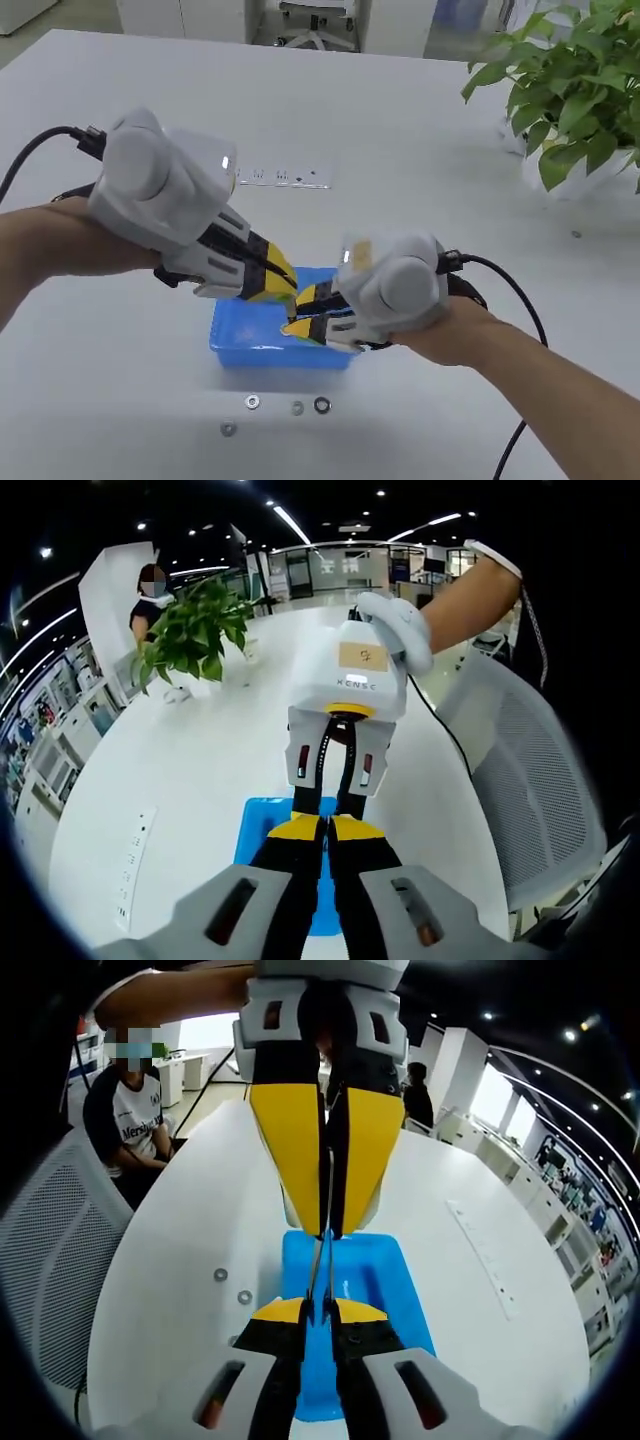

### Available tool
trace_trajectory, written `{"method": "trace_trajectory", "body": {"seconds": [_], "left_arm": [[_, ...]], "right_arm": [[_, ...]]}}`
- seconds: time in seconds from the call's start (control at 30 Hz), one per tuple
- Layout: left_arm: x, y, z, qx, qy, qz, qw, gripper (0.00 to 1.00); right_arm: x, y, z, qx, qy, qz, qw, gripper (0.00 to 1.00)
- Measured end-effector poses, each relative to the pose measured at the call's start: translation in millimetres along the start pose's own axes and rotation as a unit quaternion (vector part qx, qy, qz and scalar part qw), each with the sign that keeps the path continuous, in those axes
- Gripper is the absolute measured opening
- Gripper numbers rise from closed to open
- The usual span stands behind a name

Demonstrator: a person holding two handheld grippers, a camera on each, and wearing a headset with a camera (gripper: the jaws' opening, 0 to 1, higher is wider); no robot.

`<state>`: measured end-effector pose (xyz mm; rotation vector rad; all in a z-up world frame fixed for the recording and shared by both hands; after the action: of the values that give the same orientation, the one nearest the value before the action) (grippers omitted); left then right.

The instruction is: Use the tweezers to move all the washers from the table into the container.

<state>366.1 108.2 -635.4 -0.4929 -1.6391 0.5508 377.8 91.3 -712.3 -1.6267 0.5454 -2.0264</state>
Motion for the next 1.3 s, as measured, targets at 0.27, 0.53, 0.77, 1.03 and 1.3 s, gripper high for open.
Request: {"method": "trace_trajectory", "body": {"seconds": [0.27,0.53,0.77,1.03,1.3], "left_arm": [[0.8,-8.2,12.0,-0.009,0.001,0.0,1.0,0.05],[-5.0,-12.0,24.2,-0.017,0.007,-0.003,0.9998,0.05],[-14.0,-11.0,34.4,-0.023,0.016,-0.005,0.9996,0.05],[-24.0,-7.4,42.2,-0.023,0.024,-0.006,0.9994,0.05],[-34.5,-4.5,47.5,-0.022,0.033,-0.008,0.9992,0.05]], "right_arm": [[10.2,1.8,-10.4,0.001,0.007,-0.001,1.0,0.11],[14.8,9.4,-22.7,-0.004,0.009,-0.003,0.9999,0.11],[13.1,18.1,-34.1,-0.009,0.007,-0.007,0.9999,0.11],[8.2,27.0,-43.5,-0.015,0.0,-0.011,0.9998,0.12],[3.1,35.9,-50.7,-0.023,-0.008,-0.016,0.9996,0.12]]}}
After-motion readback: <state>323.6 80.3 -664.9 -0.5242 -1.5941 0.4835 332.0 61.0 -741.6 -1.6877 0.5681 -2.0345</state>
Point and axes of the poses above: the centre of the closed fingertips' face, and the gripper's own axes: x roughly backward along the fingers, z roughly to its right, y roughly out of its underside, the point moved 3 cm from there along x, roughly backward along the fingers, and after that the axes turned 13 degrees about -z, right-handed, at the moved point
